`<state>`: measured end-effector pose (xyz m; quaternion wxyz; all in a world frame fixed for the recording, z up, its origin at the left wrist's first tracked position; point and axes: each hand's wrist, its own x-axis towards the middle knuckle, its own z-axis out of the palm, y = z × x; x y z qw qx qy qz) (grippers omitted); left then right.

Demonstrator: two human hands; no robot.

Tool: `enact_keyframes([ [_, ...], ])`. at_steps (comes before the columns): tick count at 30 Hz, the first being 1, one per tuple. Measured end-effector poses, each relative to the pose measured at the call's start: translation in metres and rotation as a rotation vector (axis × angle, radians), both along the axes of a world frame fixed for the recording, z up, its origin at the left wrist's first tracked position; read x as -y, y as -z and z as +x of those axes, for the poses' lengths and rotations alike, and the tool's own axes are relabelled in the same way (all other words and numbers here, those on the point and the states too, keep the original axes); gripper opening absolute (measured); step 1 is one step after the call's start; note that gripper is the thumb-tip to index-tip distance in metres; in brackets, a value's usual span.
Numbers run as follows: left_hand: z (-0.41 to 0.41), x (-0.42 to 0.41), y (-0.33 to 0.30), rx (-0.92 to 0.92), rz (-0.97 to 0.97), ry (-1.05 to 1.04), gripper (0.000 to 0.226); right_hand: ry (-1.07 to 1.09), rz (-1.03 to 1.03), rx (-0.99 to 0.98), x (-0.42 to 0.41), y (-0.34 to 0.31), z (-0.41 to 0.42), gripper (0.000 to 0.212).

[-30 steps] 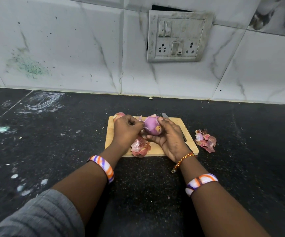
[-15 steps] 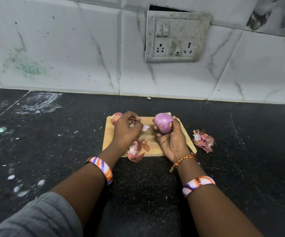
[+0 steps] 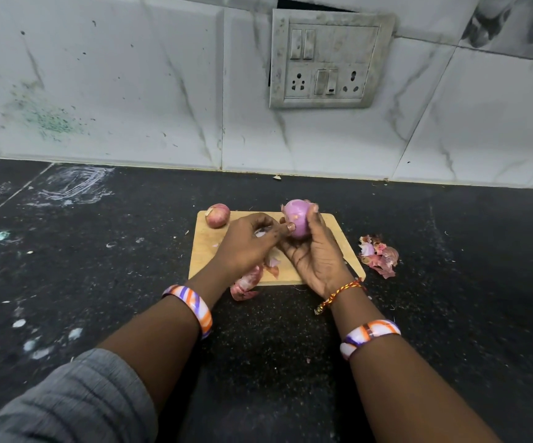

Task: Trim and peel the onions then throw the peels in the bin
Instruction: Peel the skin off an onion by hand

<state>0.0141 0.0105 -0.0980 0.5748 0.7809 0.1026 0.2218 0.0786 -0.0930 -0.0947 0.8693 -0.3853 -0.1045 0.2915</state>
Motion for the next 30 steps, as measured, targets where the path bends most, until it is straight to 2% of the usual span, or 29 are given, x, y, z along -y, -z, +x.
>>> enact_keyframes([
  [4, 0.002, -0.0043, 0.005, 0.012, 0.096, -0.046, 0.026, -0.086, -0.064, 0.098, 0.0016, 0.0002, -0.0013, 0.027],
  [8, 0.0025, -0.0048, 0.0062, 0.011, 0.2, -0.082, 0.026, -0.097, 0.026, 0.035, 0.0043, 0.0016, 0.0001, 0.02],
  [10, 0.0025, -0.0052, 0.0052, 0.017, 0.184, -0.087, 0.031, -0.085, 0.014, 0.065, 0.0048, 0.0017, -0.0014, 0.024],
  [13, 0.0031, -0.0065, 0.0047, 0.053, 0.123, -0.095, 0.022, -0.065, -0.009, 0.106, 0.0049, 0.0002, -0.0042, 0.035],
  [15, 0.0025, -0.0076, 0.0053, 0.061, 0.092, -0.085, 0.025, -0.075, -0.029, 0.116, 0.0052, -0.0018, -0.0053, 0.038],
  [17, 0.0027, -0.0085, 0.0061, 0.061, 0.064, -0.082, 0.03, -0.086, -0.056, 0.134, 0.0054, -0.0024, -0.0059, 0.037],
  [24, 0.0024, -0.0069, 0.006, 0.058, 0.059, -0.113, 0.017, -0.112, -0.104, 0.195, 0.005, -0.0013, -0.0056, 0.037],
  [28, 0.0044, -0.0079, 0.0061, 0.062, 0.149, -0.185, 0.013, -0.115, -0.073, 0.138, 0.0046, -0.0001, -0.0029, 0.032],
  [30, 0.0055, -0.008, 0.0067, 0.04, 0.086, -0.169, 0.016, -0.105, -0.056, 0.114, 0.0044, 0.0002, -0.0021, 0.03],
])
